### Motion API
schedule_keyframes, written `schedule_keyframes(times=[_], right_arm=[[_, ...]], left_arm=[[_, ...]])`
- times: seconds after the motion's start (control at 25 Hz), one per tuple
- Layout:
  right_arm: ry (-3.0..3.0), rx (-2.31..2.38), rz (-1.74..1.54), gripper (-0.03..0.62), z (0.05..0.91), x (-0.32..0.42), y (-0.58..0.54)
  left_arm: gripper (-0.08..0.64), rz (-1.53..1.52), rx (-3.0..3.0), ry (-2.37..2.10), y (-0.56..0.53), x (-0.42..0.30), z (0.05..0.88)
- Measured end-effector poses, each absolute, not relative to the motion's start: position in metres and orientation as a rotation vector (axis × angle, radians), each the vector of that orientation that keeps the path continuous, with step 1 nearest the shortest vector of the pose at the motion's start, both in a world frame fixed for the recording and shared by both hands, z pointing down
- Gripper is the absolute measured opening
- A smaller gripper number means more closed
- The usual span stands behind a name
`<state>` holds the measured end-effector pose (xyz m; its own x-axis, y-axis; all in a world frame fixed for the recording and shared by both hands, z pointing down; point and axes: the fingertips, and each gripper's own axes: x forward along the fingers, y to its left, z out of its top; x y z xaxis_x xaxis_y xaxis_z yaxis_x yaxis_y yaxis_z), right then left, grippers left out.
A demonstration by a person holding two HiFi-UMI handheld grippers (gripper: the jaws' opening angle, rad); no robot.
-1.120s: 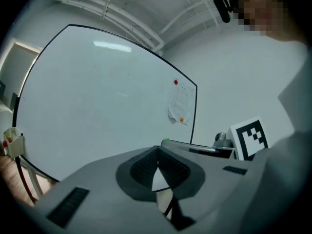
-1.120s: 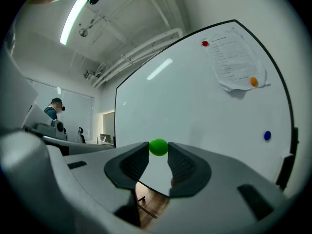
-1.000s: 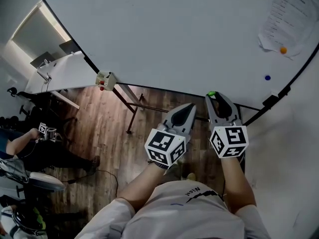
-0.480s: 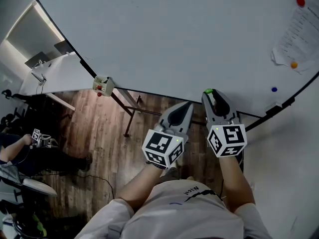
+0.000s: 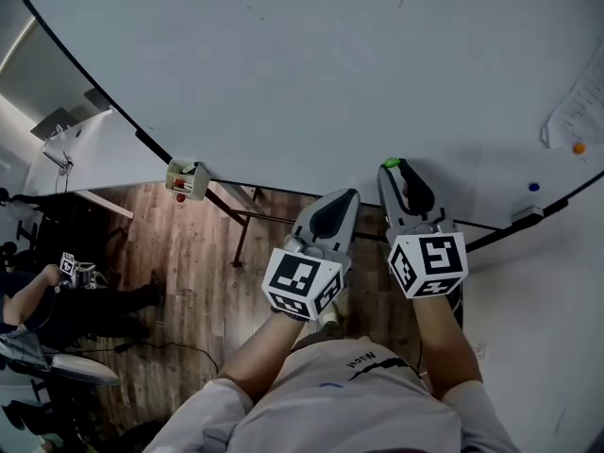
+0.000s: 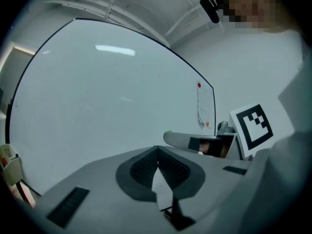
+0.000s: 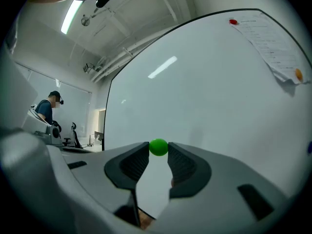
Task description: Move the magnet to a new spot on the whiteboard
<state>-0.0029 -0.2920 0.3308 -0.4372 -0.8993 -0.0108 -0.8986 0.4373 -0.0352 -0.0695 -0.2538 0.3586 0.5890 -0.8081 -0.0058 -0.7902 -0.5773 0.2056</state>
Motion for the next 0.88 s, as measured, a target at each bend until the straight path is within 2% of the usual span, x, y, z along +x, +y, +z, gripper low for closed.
schedule_keyframes(times=[0.44, 0.88], right_arm=[[2.612, -1.924, 0.262, 0.129, 0.320, -0.019, -0.337], [2.556, -2.052, 0.229, 0.129, 0.322, -0.023, -0.365]], left_arm=[[0.011, -0.139, 2.656, -1.279, -0.285, -0.086, 0.365], [0.011, -0.140, 2.677, -1.244, -0.301, -0.098, 0.365]])
